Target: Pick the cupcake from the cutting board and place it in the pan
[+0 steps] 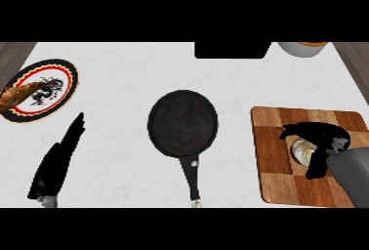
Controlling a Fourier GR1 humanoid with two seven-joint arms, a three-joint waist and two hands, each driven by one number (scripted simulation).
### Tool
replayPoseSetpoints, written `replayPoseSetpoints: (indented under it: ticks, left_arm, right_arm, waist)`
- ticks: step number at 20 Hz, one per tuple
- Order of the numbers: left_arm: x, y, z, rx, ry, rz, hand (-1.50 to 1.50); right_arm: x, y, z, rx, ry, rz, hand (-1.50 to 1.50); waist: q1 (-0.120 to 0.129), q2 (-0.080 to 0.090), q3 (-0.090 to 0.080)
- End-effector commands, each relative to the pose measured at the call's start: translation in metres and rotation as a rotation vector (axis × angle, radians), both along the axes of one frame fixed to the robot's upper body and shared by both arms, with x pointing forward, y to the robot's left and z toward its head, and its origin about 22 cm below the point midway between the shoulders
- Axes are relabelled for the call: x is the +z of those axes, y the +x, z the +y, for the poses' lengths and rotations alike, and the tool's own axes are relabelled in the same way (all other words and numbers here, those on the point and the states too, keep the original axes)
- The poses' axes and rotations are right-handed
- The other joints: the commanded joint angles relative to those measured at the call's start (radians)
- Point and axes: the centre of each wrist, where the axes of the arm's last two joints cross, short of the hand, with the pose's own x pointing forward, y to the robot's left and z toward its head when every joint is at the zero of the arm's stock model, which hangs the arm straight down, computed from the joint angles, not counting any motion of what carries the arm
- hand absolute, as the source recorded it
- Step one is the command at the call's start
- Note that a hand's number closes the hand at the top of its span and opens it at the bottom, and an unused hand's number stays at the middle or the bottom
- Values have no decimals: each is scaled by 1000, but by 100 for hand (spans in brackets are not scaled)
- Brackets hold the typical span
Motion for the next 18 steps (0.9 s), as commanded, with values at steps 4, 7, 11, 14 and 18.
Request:
replayPoseSetpoints:
  ticks: [4, 7, 11, 14, 18]
  left_arm:
    - [6, -8, 14, 8, -24, 15, 0]
    - [-1, -22, 7, 1, -8, 1, 0]
    - [1, 5, 11, 1, -10, 4, 0]
    - [14, 4, -12, -3, -9, 15, 0]
    - [2, -15, 10, -7, 1, 8, 0]
  right_arm:
    - [-7, 3, -12, -39, 91, 20, 150]
    - [-6, 8, 0, -44, 134, 64, 150]
    - [-13, -20, -9, -49, 169, 31, 150]
    - [-16, 3, -21, -52, 105, -133, 150]
    - [-24, 19, 0, -52, 57, -326, 150]
  waist:
    - [1, 3, 4]
    - [3, 2, 4]
    - [-13, 1, 3]
    - [3, 4, 5]
    - [17, 7, 5]
